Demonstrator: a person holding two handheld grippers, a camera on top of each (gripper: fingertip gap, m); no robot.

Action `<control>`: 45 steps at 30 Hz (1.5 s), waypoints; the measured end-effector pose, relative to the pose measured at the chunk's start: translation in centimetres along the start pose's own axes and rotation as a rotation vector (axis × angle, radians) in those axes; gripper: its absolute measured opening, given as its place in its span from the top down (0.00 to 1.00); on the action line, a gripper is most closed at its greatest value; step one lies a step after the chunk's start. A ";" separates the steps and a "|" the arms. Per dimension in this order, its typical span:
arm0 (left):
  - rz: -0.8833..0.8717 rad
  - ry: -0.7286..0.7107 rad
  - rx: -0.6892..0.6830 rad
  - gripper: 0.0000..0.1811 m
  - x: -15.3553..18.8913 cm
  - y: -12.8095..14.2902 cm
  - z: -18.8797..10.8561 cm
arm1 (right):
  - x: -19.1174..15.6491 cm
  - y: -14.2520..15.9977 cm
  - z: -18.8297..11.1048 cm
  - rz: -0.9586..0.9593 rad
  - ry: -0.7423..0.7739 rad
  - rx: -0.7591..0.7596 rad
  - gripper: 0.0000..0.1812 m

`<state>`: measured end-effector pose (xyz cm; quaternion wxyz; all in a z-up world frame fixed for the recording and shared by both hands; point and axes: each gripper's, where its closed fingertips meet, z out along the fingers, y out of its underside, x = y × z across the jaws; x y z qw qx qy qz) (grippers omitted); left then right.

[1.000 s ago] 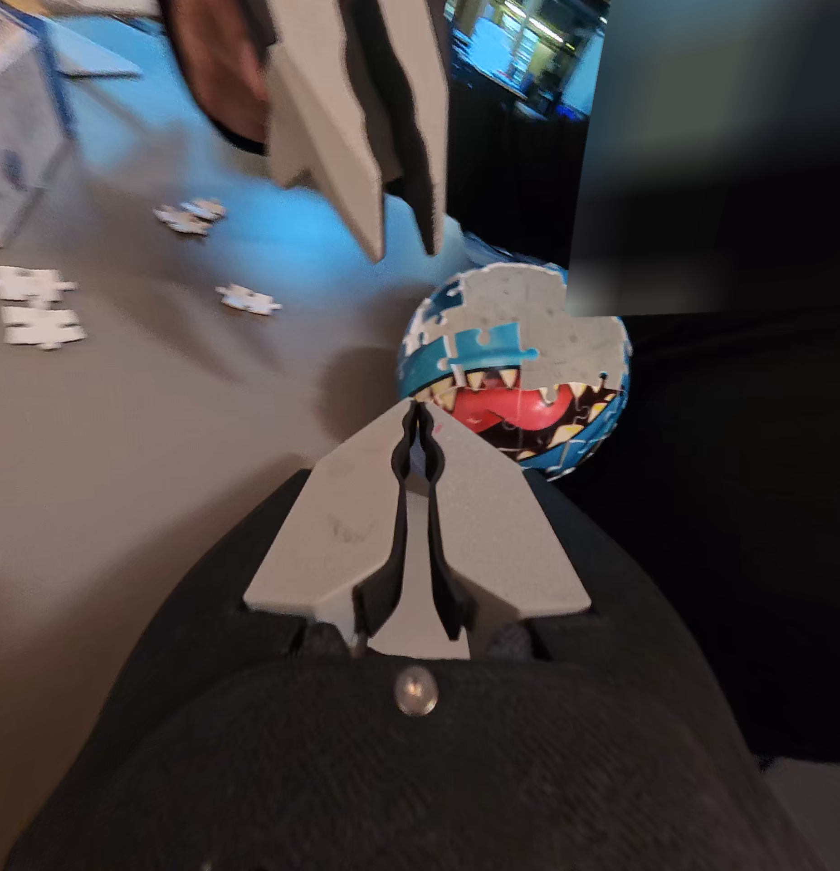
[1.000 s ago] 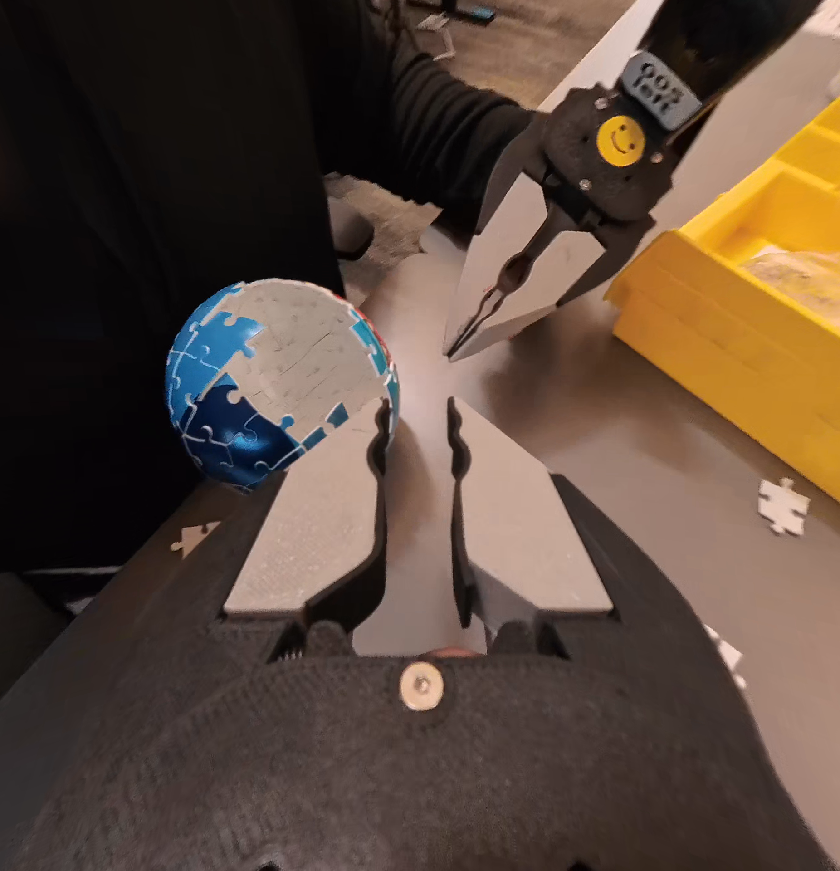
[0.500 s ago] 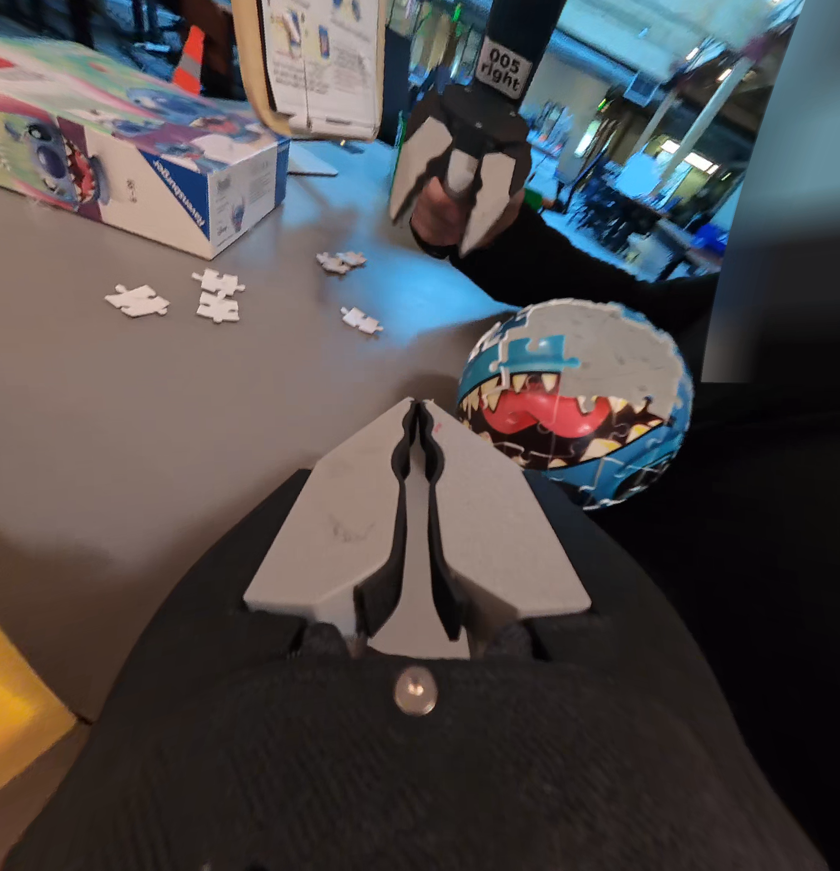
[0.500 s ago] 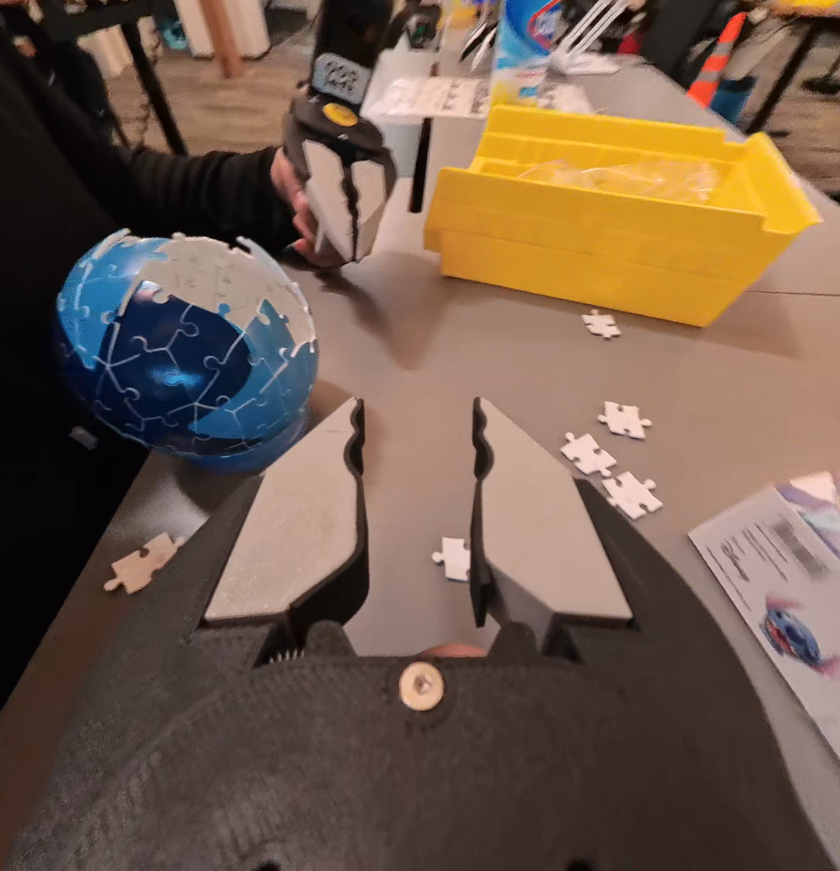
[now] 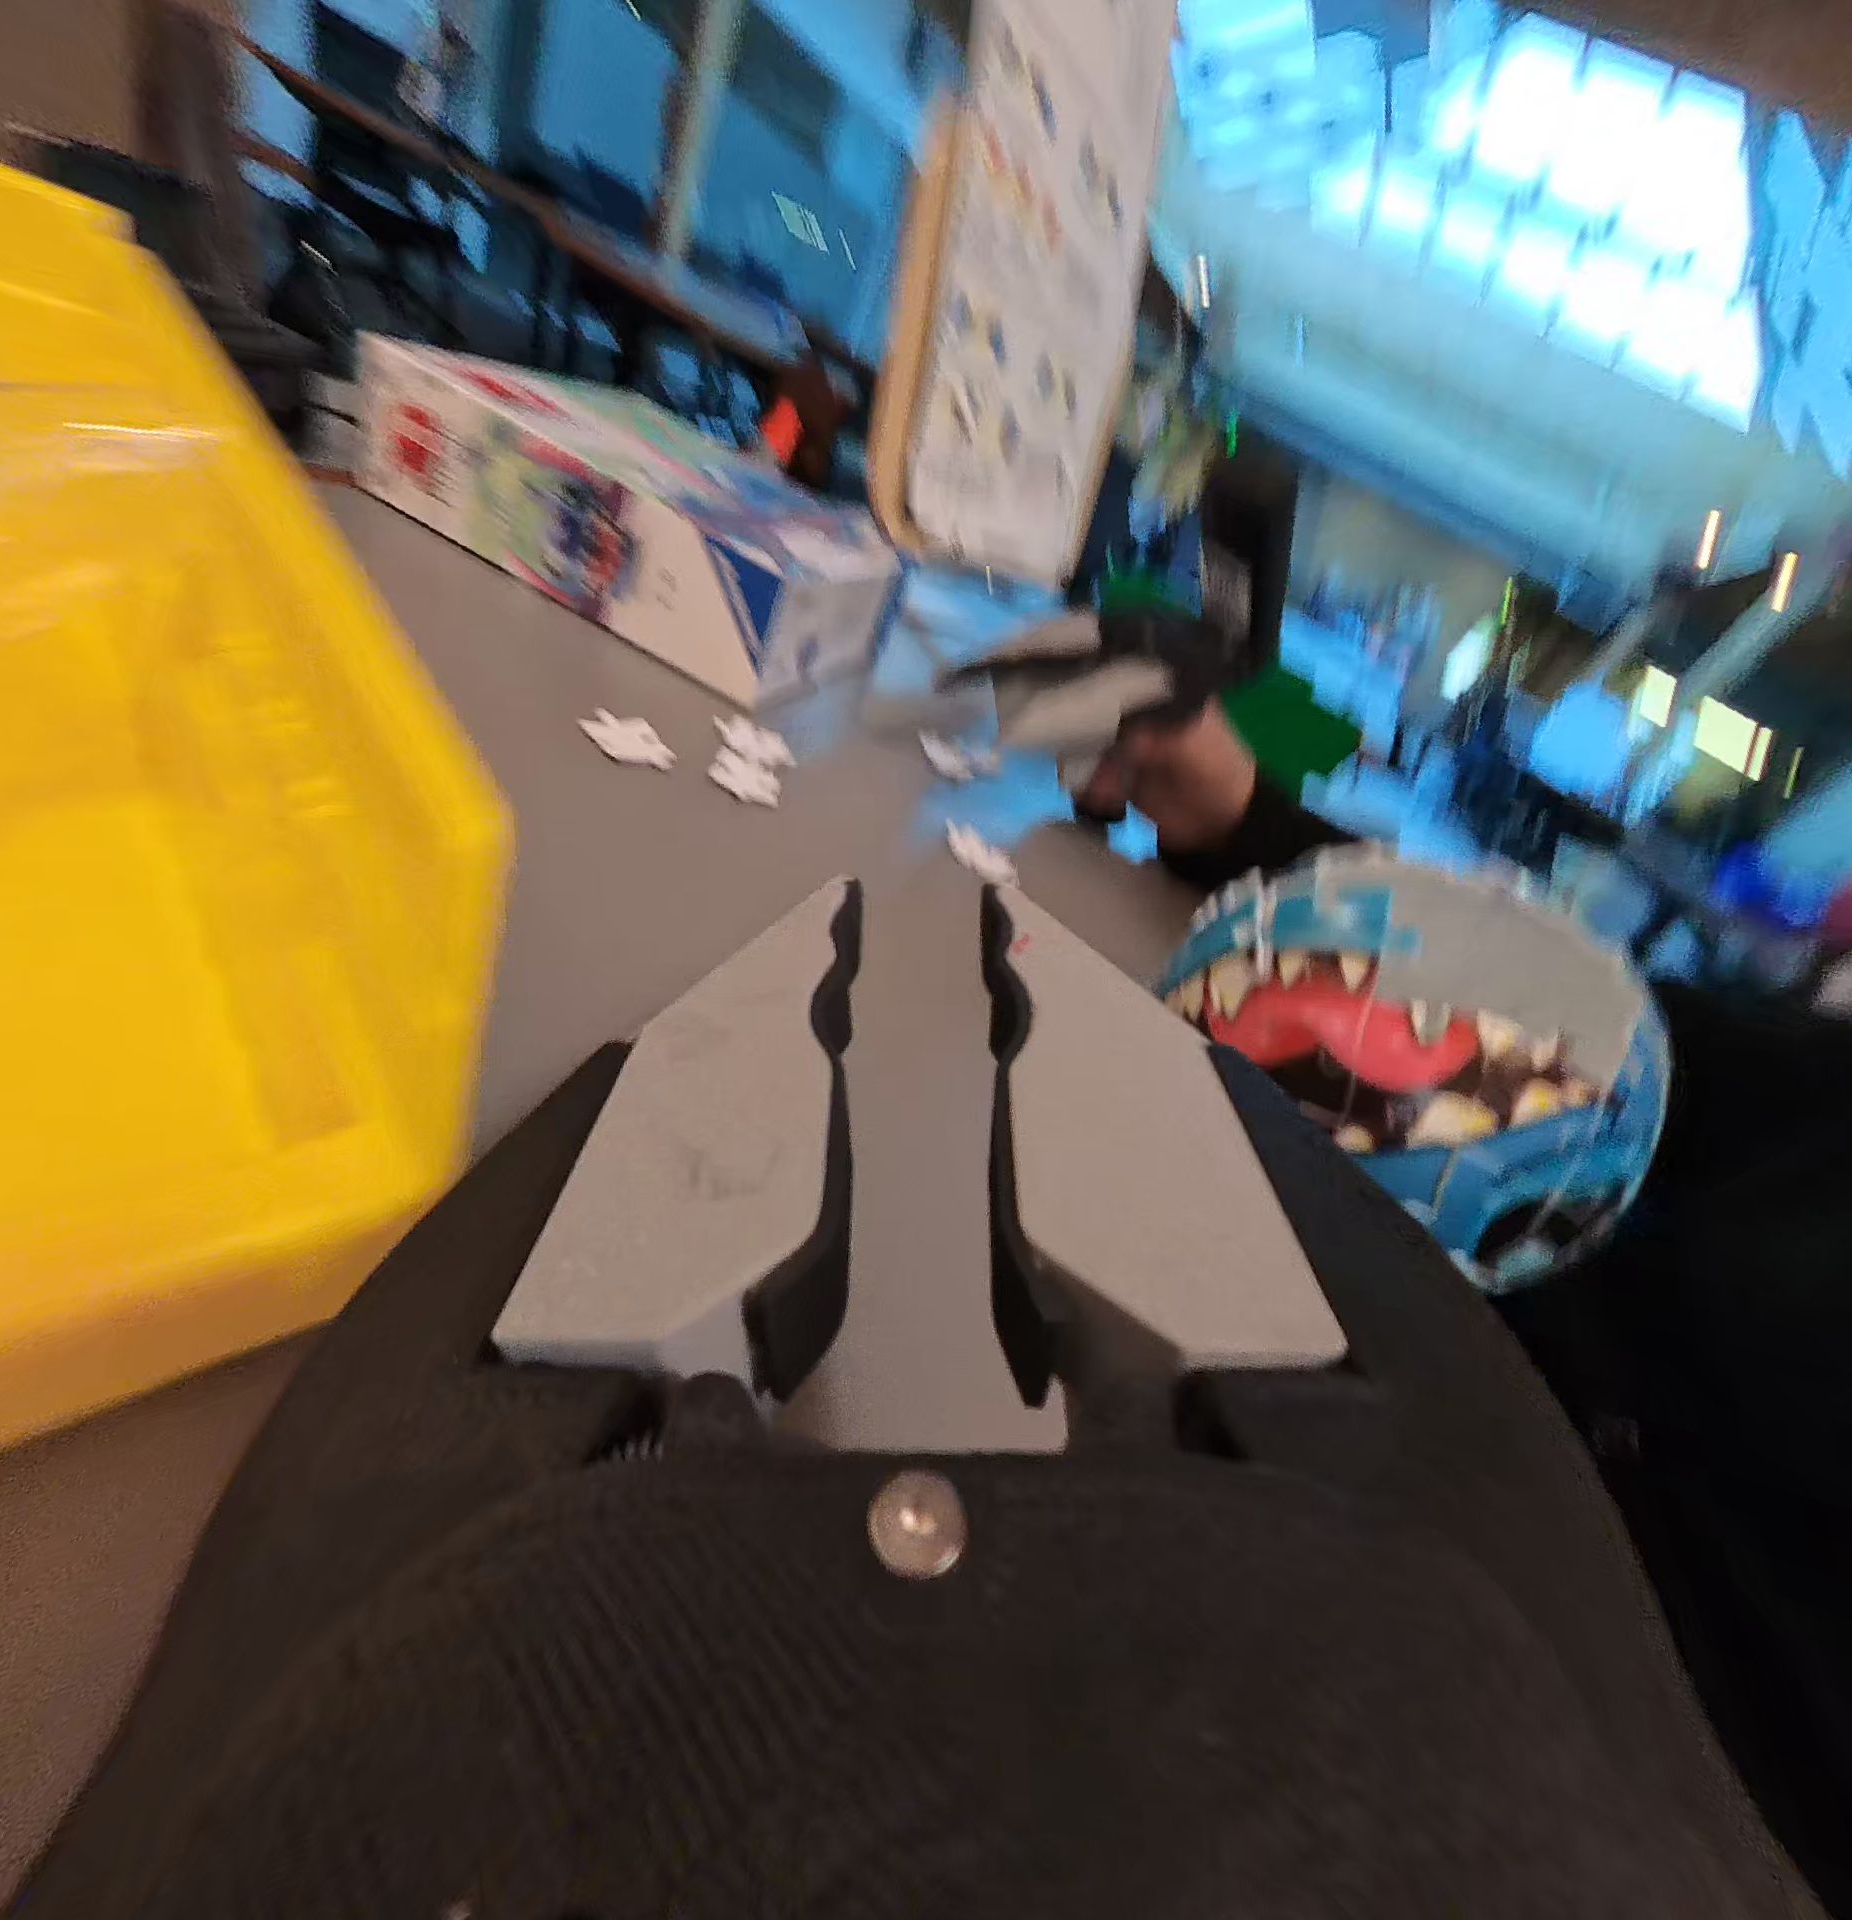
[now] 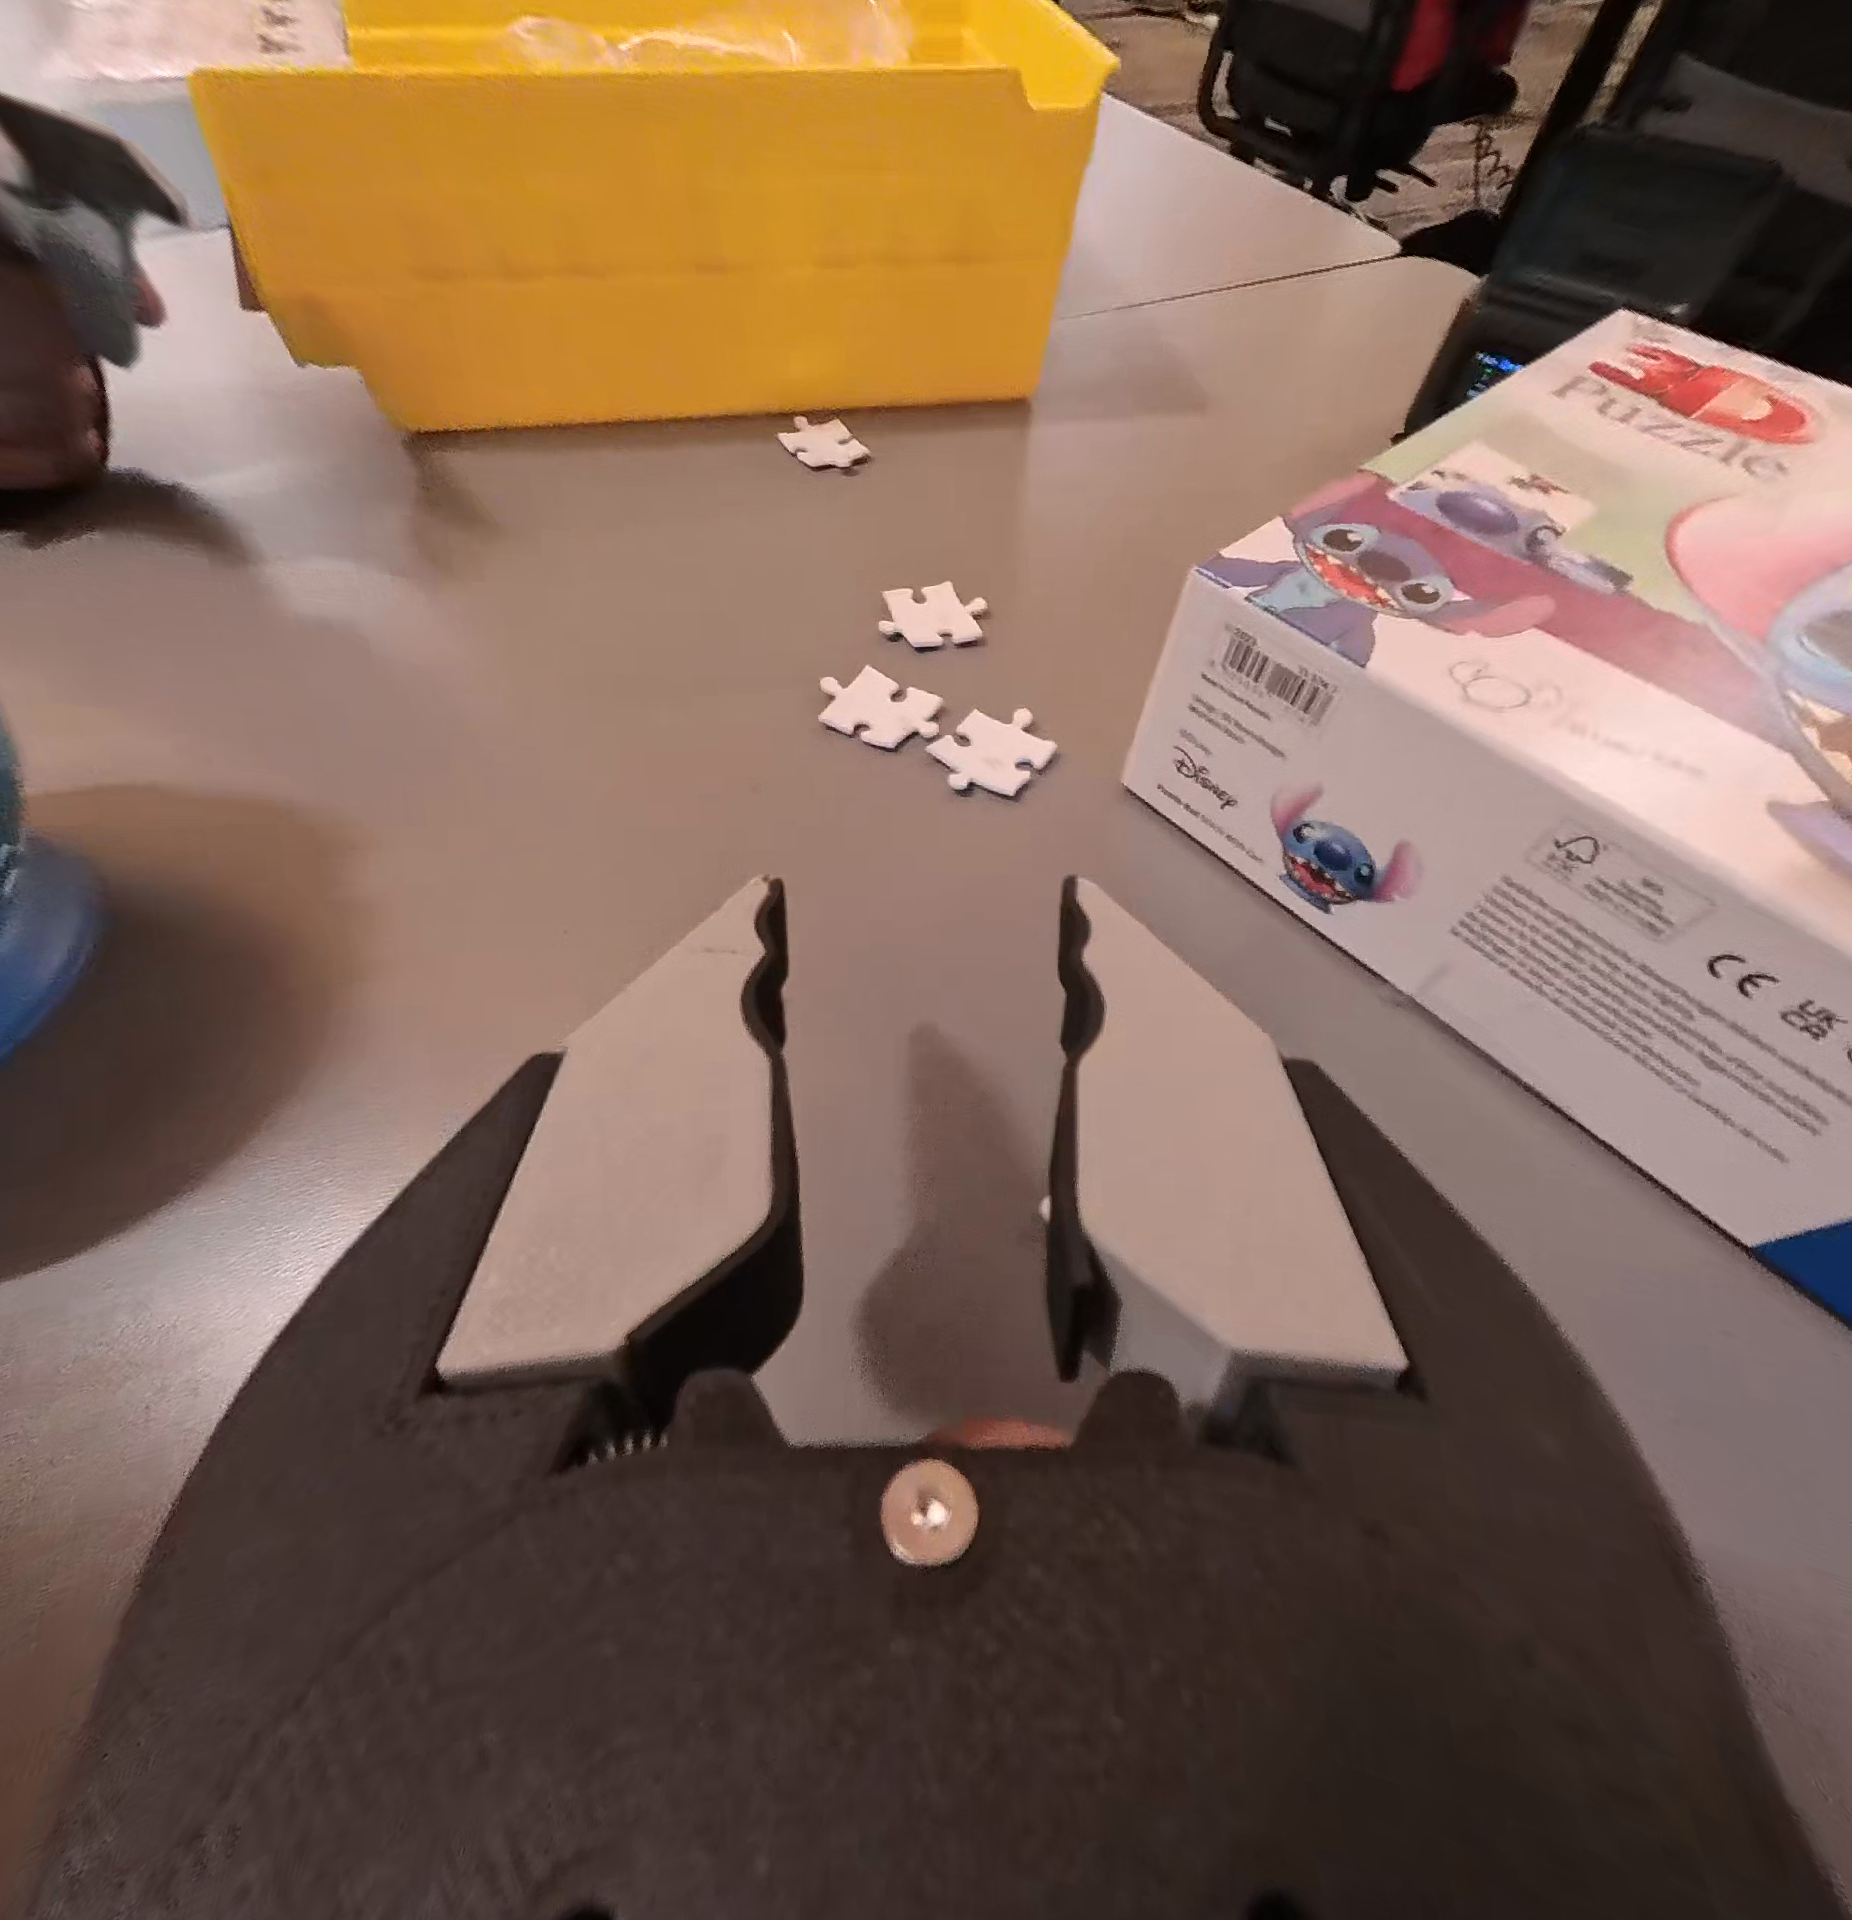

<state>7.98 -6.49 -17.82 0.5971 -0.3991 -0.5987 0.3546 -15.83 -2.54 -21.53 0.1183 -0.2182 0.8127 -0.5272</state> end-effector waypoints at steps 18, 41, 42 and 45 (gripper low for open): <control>0.211 -0.032 0.107 0.92 2.6 -0.7 -1.3 | -0.1 0.2 -0.2 0.003 -0.005 -0.001 0.73; 0.346 -0.001 0.007 0.91 4.4 0.0 -1.5 | -1.0 -0.5 -0.7 0.055 -0.127 0.051 0.75; 0.351 -0.006 0.017 0.91 4.4 0.0 -1.4 | -1.1 -0.5 -0.7 0.045 -0.124 0.051 0.76; 0.363 -0.010 0.029 0.91 4.5 -0.1 -1.6 | -1.4 -0.4 -0.6 0.013 -0.117 0.046 0.76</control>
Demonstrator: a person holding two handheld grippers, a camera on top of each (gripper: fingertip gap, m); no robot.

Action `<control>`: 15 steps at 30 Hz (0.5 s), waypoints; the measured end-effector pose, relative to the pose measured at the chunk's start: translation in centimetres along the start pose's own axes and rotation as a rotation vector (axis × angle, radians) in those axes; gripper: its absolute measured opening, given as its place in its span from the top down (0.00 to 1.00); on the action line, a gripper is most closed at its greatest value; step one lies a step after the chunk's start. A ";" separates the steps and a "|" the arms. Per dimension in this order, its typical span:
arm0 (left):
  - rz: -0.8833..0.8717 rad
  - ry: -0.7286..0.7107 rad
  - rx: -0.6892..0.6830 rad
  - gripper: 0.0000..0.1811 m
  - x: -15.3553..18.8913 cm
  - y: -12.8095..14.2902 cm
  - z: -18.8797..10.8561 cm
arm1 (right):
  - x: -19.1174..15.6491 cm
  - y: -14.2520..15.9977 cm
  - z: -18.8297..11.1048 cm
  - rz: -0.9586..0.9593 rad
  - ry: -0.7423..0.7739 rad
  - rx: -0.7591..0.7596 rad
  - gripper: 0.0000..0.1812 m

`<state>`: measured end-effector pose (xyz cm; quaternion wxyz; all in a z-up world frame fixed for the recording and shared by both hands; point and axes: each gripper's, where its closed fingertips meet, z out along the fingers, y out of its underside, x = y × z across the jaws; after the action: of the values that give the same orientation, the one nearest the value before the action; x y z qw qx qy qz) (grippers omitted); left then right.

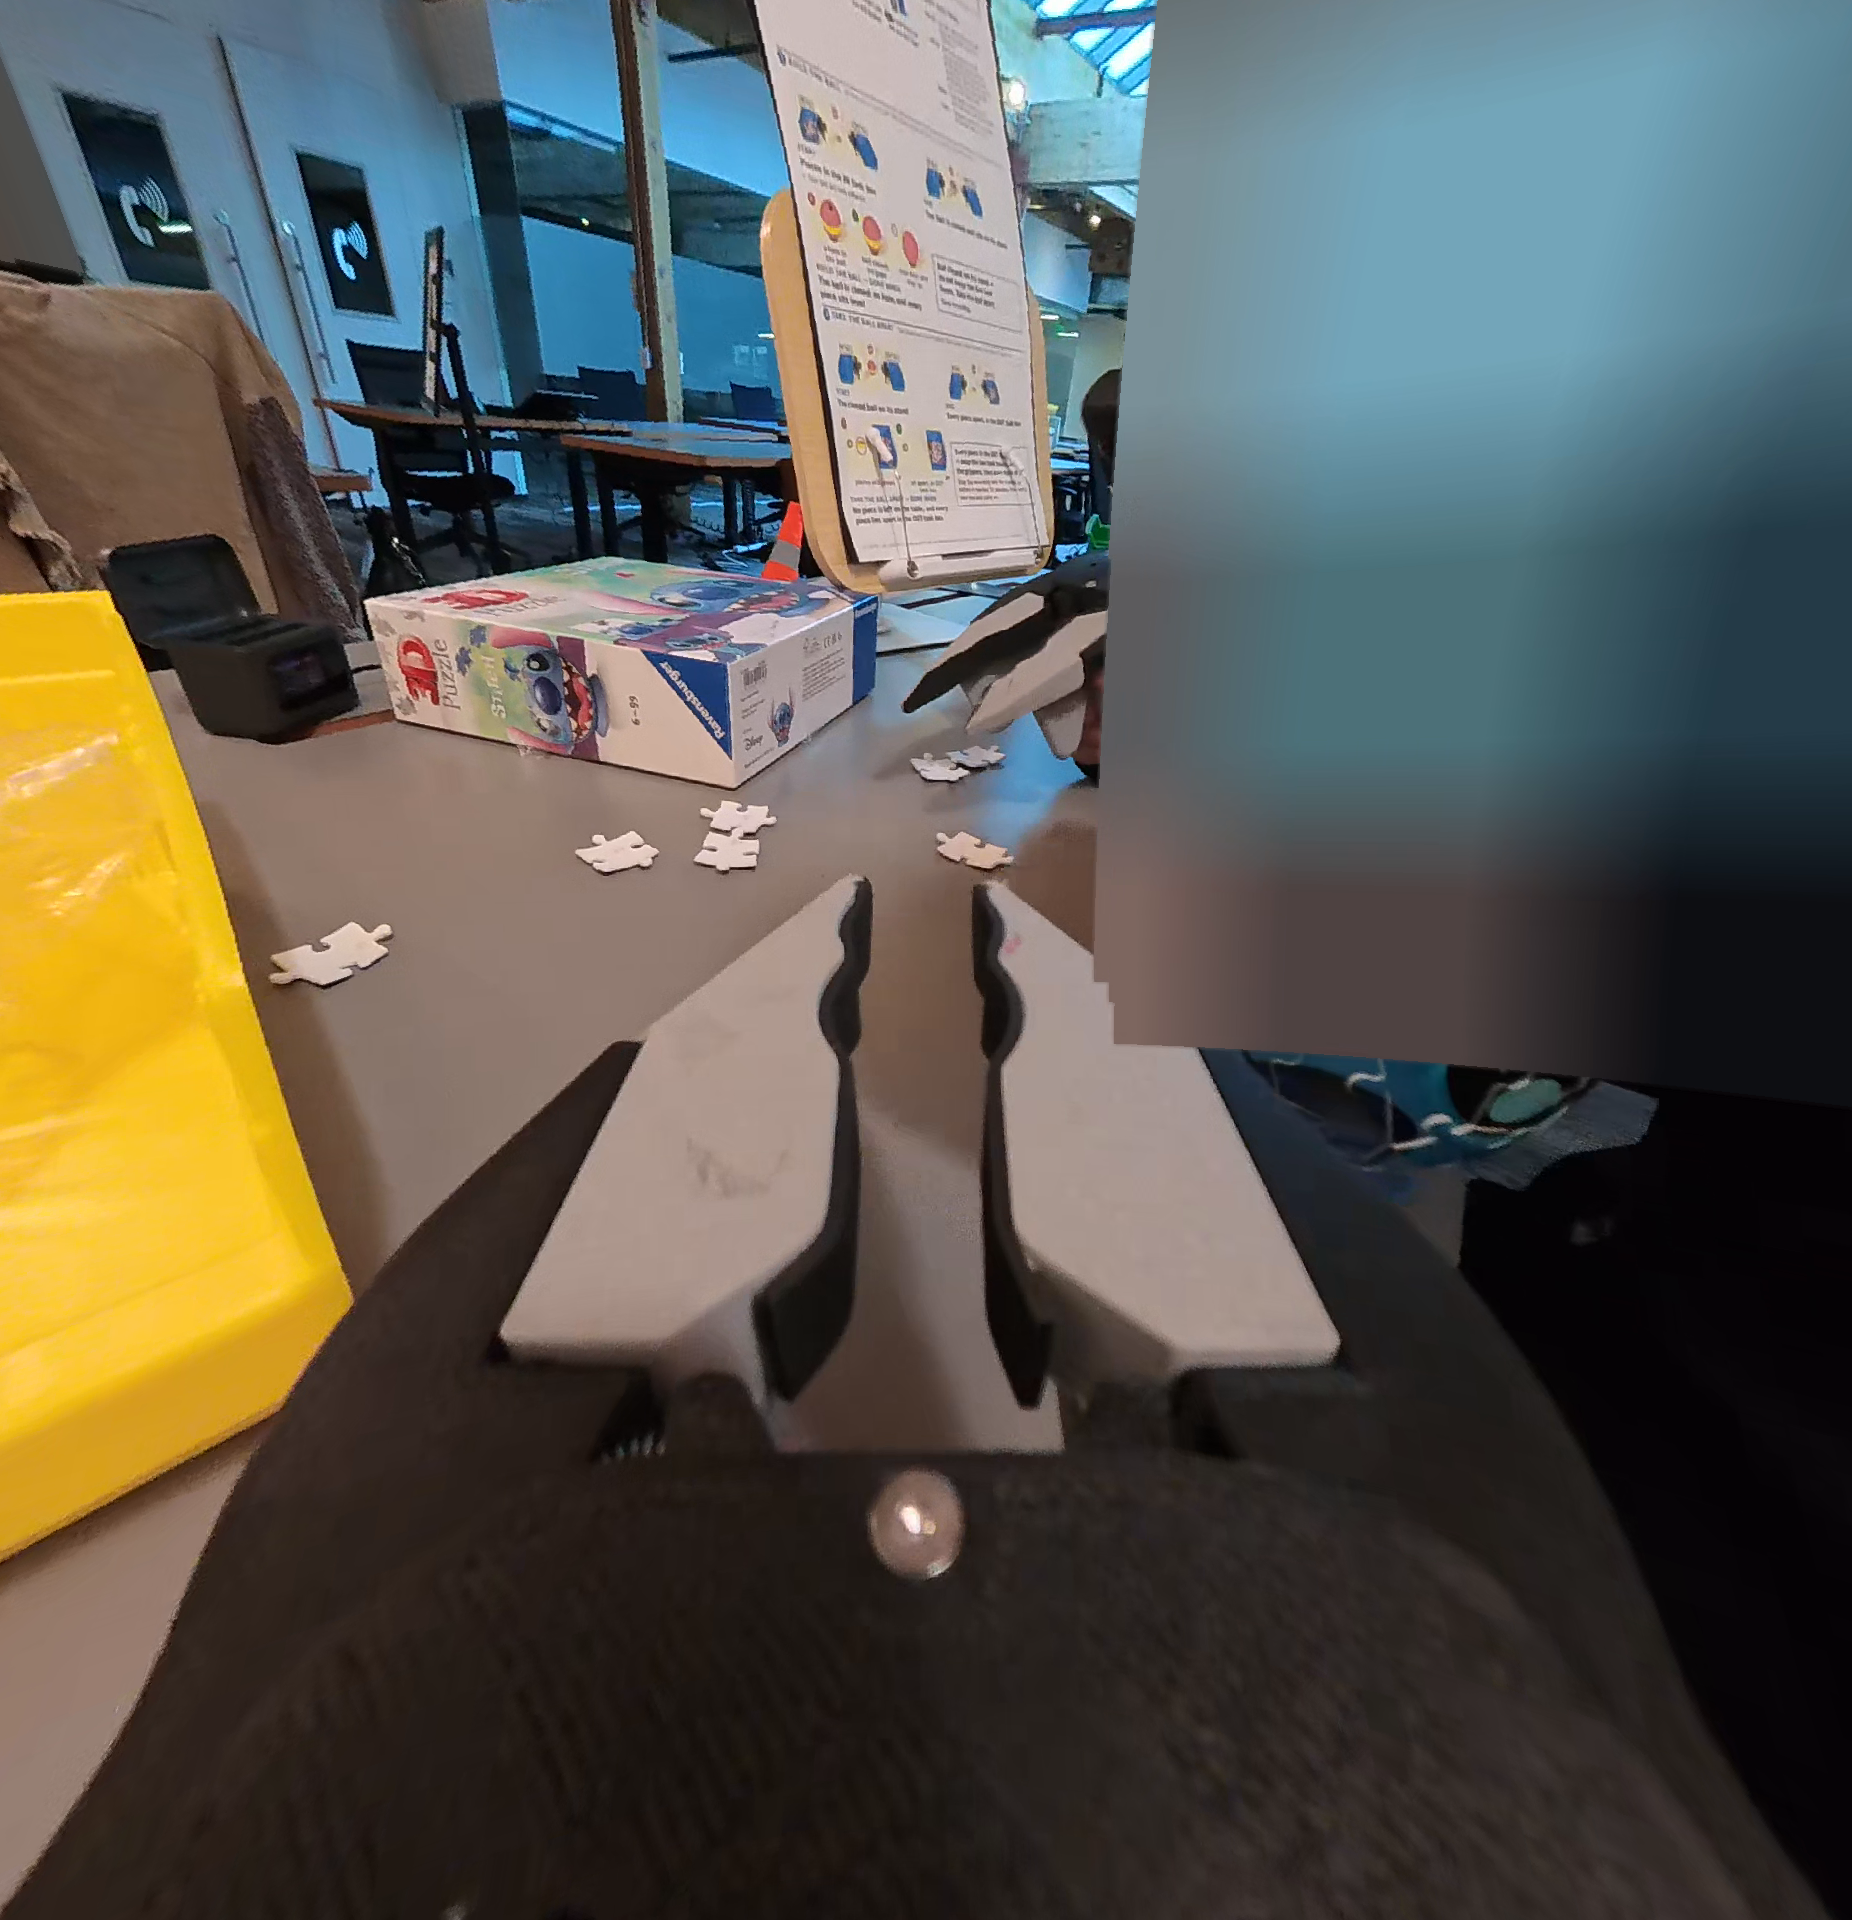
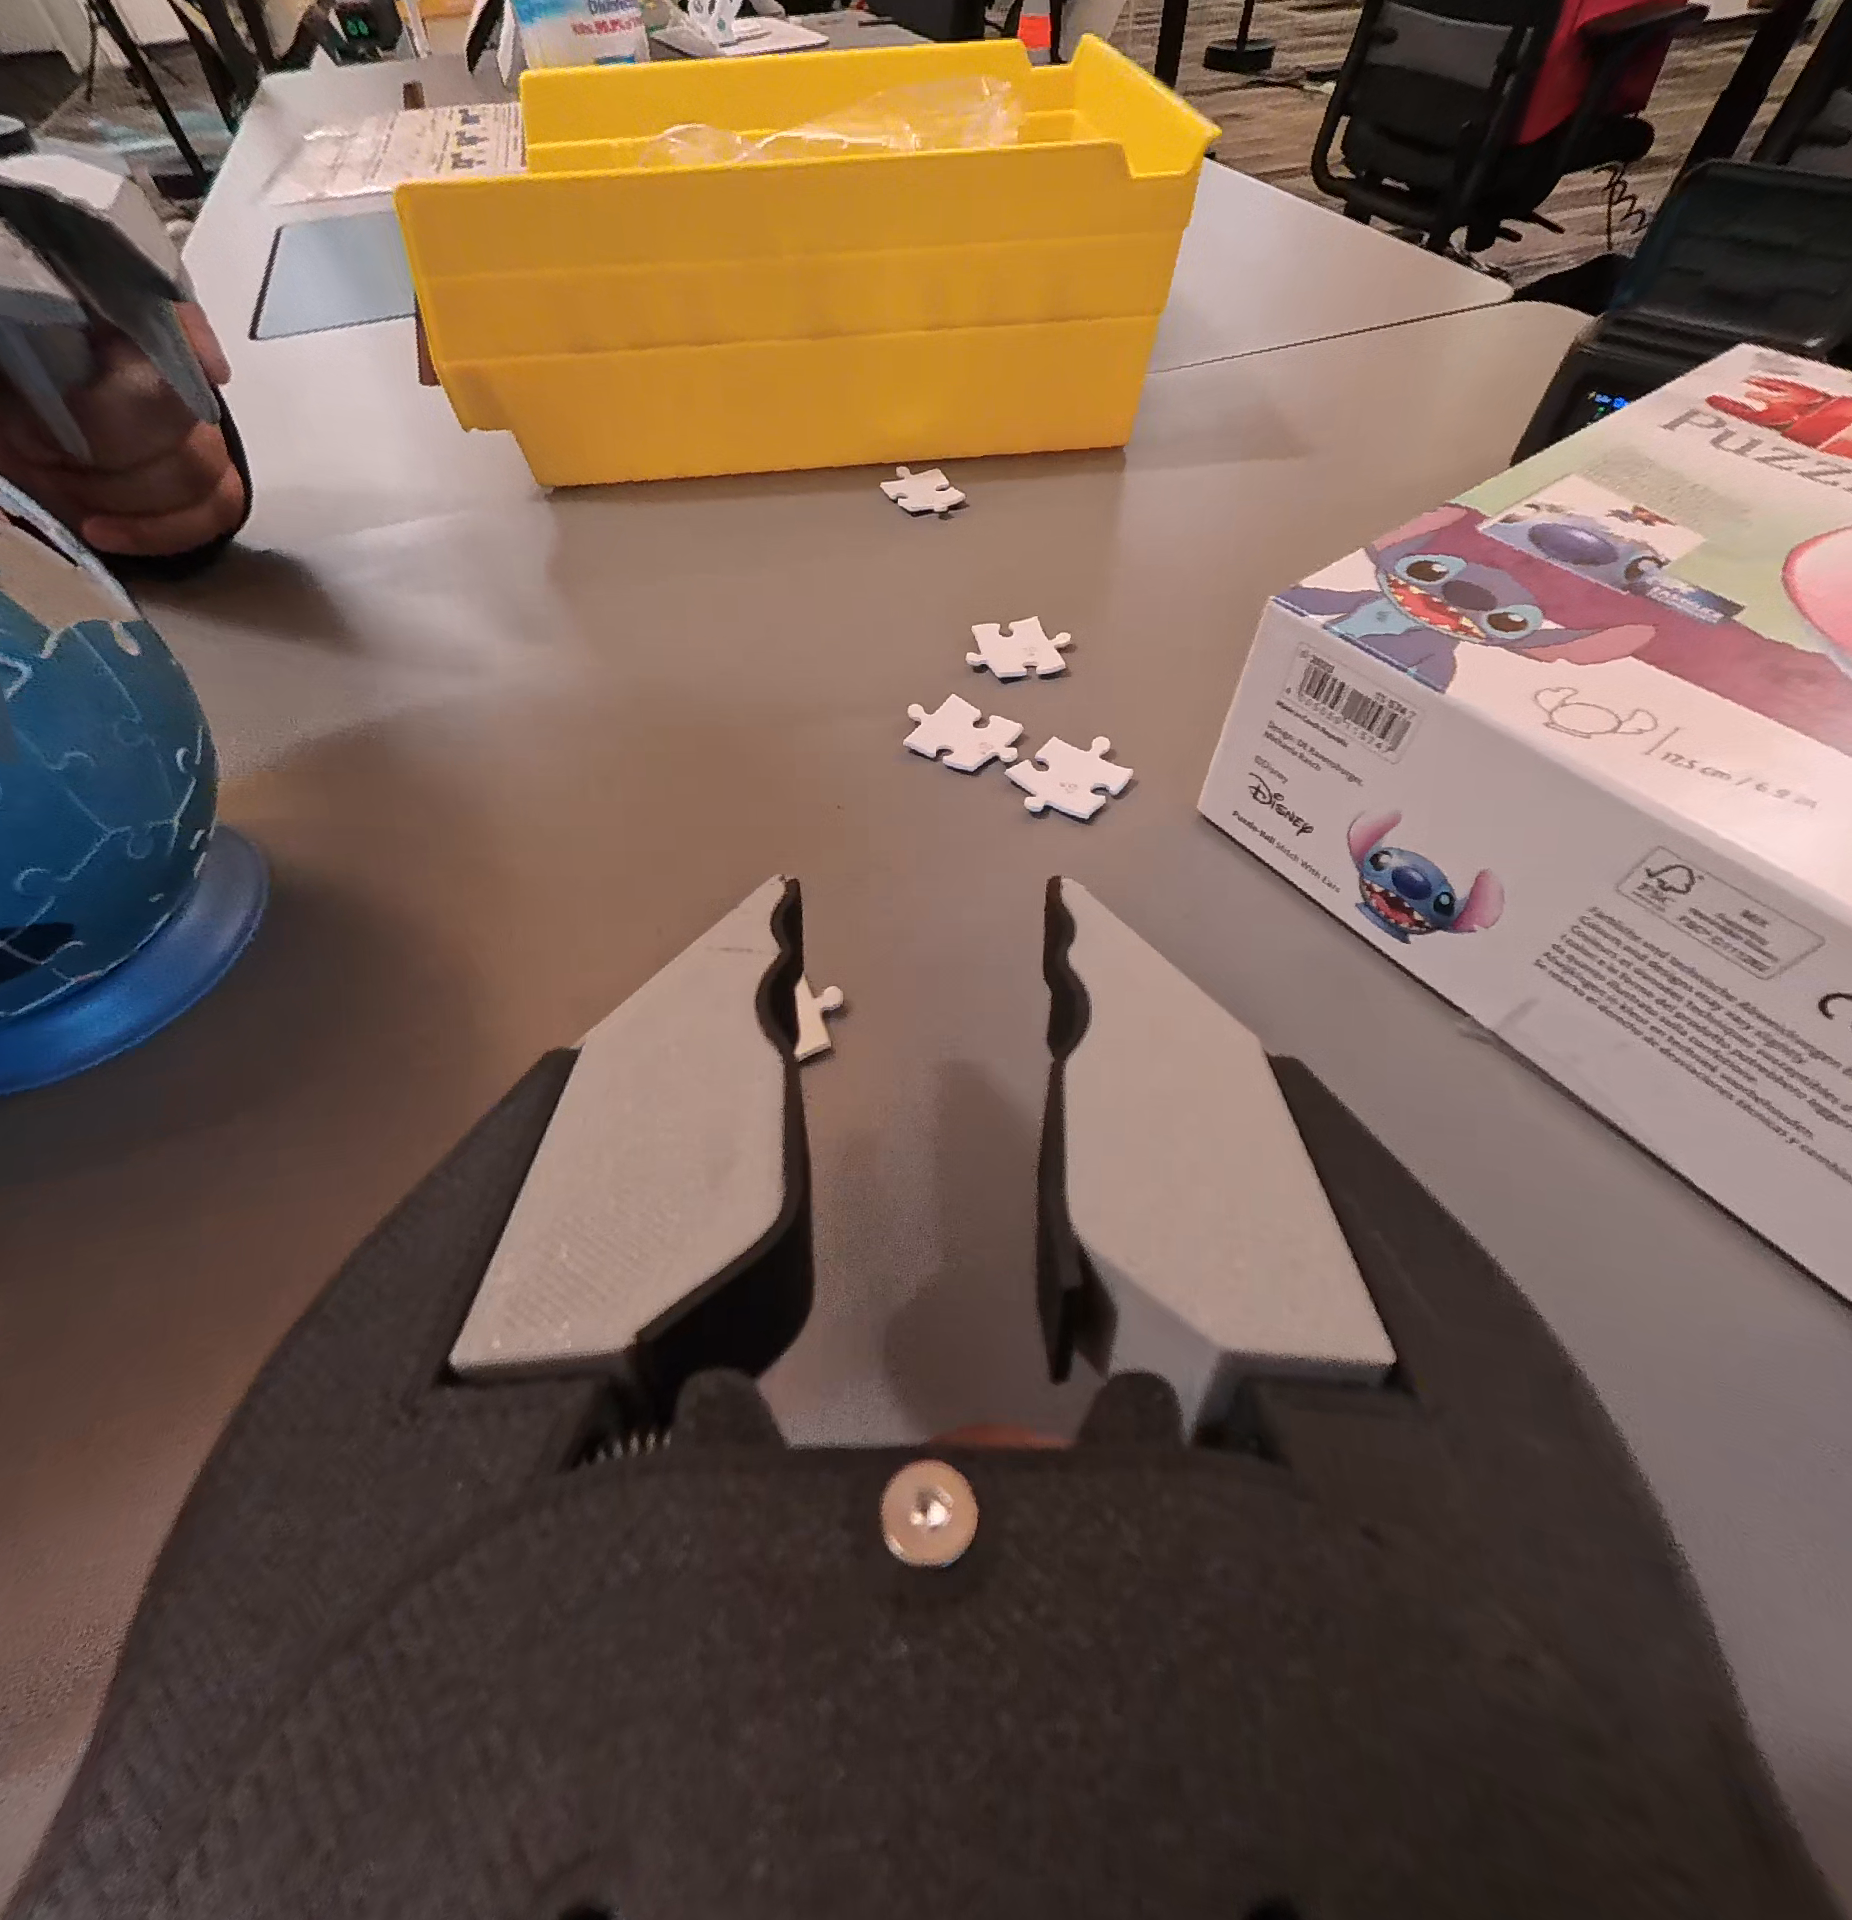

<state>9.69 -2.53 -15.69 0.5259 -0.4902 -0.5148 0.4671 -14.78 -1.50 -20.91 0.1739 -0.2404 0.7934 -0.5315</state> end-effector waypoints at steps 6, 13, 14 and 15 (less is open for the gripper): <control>0.004 0.008 -0.001 0.90 0.0 0.0 0.1 | -0.7 0.1 0.2 -0.053 -0.010 -0.014 0.76; 0.067 0.014 -0.028 0.90 0.2 0.3 0.8 | -1.5 0.1 0.4 -0.054 -0.087 -0.017 0.76; 0.056 0.023 -0.024 0.90 0.2 0.3 0.7 | -1.5 0.0 0.4 -0.046 -0.094 -0.011 0.76; 0.040 0.032 -0.019 0.90 0.2 0.2 0.7 | -1.5 -0.2 0.4 -0.036 -0.100 0.000 0.76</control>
<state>9.01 -2.31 -15.88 0.5200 -0.5129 -0.5007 0.4645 -13.32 -0.99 -20.88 0.2038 -0.2808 0.7792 -0.5220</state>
